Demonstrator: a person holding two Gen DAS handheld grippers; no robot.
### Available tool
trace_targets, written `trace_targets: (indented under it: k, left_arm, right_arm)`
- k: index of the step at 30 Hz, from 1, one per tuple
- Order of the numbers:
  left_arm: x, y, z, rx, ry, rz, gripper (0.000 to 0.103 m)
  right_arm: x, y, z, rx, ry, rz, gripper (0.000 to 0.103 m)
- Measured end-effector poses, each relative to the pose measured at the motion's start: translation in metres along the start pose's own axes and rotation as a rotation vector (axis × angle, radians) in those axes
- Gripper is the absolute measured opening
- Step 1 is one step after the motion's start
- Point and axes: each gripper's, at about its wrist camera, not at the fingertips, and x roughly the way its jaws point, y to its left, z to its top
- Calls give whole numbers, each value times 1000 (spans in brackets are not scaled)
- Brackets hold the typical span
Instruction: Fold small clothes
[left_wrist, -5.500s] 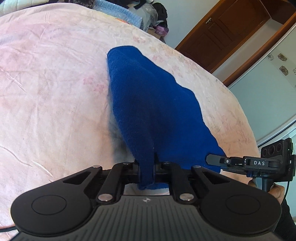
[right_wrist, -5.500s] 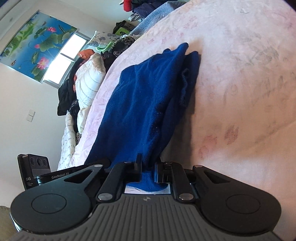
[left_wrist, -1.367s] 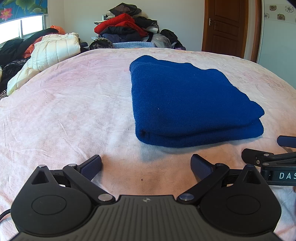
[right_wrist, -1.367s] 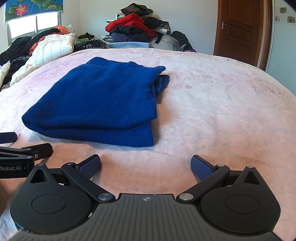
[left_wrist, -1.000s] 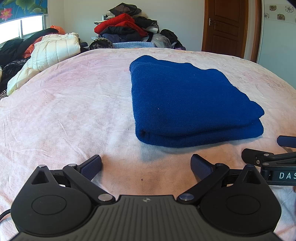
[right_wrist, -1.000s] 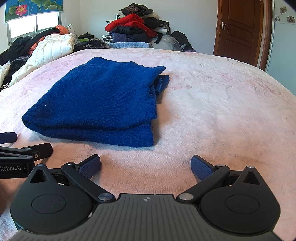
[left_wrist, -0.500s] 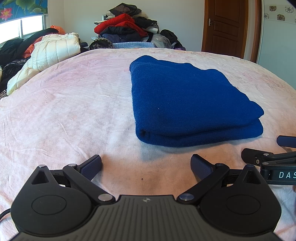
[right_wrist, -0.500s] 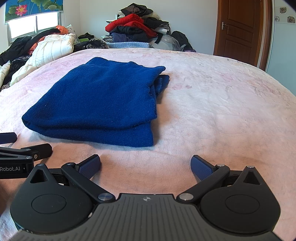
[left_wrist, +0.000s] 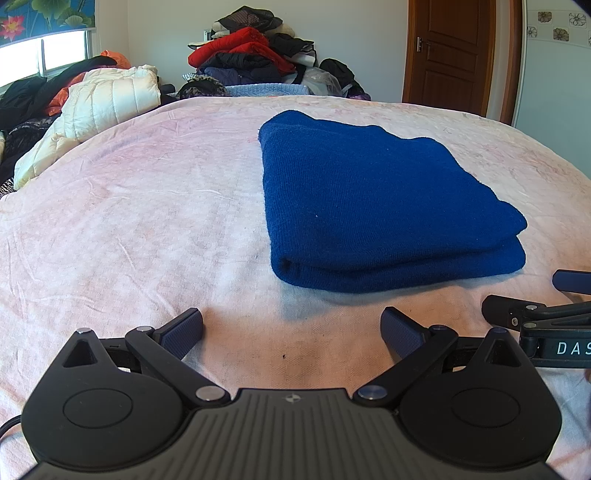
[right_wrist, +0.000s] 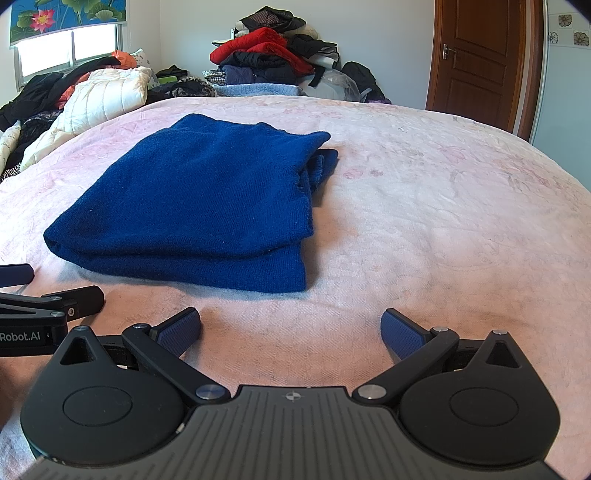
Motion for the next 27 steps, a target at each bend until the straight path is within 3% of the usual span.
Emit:
trace_targets:
  k: [27]
  left_arm:
    - [0,-4,0,2,3,2,103]
  right_arm:
    - [0,0,0,0,0,0,102]
